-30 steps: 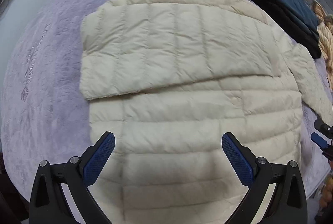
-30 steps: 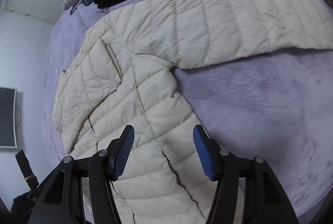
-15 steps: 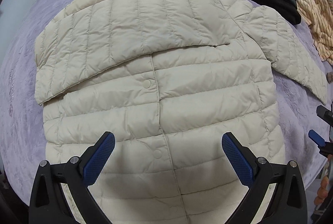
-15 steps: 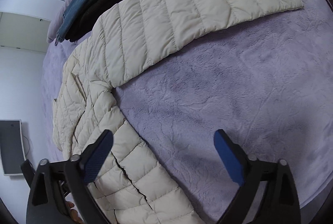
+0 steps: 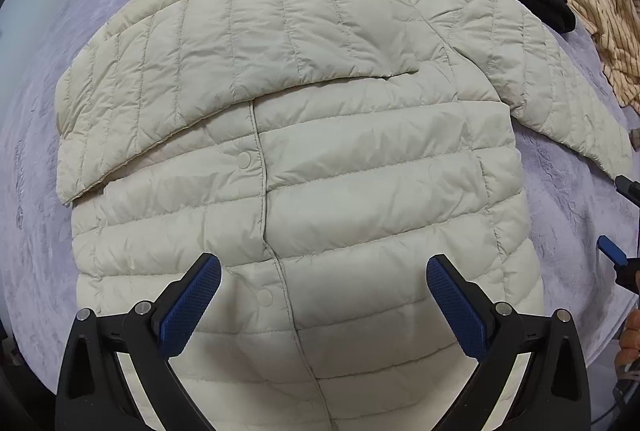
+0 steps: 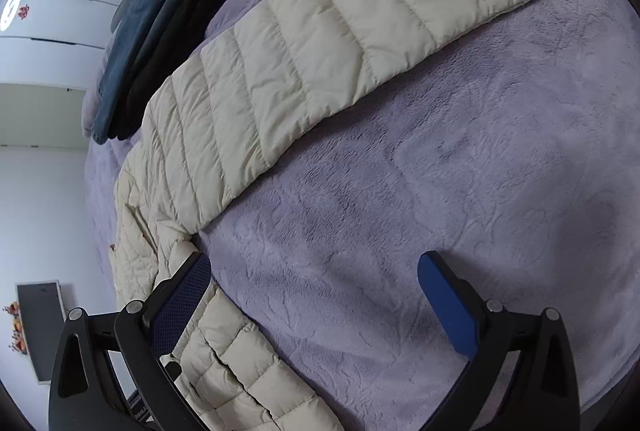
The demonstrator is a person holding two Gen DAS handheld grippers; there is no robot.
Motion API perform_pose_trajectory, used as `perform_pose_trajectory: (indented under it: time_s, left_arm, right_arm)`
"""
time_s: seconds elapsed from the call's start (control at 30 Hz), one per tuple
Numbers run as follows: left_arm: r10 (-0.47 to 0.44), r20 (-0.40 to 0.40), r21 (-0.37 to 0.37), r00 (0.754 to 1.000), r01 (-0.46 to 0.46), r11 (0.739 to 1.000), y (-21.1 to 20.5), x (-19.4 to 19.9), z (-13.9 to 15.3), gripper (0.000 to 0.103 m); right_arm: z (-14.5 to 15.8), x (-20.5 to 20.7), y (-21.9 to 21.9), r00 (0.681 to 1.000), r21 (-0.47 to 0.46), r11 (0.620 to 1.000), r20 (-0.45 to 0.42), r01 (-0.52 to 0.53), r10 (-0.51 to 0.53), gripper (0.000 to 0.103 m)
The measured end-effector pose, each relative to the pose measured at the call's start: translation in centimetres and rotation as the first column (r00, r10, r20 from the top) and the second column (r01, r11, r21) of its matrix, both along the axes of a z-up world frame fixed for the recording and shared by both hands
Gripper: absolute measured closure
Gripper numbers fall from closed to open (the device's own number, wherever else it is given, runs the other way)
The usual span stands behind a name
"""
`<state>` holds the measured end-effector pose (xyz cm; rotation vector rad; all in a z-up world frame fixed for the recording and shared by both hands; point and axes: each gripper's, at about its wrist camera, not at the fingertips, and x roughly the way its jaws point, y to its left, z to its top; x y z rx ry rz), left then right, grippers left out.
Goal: Fold large clothes
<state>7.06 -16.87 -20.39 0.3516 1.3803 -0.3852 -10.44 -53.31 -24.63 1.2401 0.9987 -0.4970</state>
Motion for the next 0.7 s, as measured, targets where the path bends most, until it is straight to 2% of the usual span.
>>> perform_pose_trajectory:
  time_s: [0.2, 0.33, 0.7]
  left_arm:
    - [0.0, 0.003, 0.003, 1.0, 0.0, 1.0, -0.9, -0.3, -0.2, 0.0]
    - [0.005, 0.002, 0.008, 1.0, -0.005, 1.0, -1.0, 0.8, -0.3, 0.0]
    - [0.001, 0.001, 0.02, 1.0, -0.001, 1.0, -1.7, 0.4, -0.8, 0.0]
  right_arm:
    - [-0.6, -0.6, -2.9, 0.996, 0.033, 0.996, 0.03, 0.081, -0.082, 0.0]
    - [-0.7, -0.5, -4.3, 0.99, 0.044, 0.991, 0.063, 0.123, -0.125, 0.0]
    - [-2.4, 0.1, -7.6, 0.973, 0.105, 0.977, 0.119, 0.185, -0.197, 0.0]
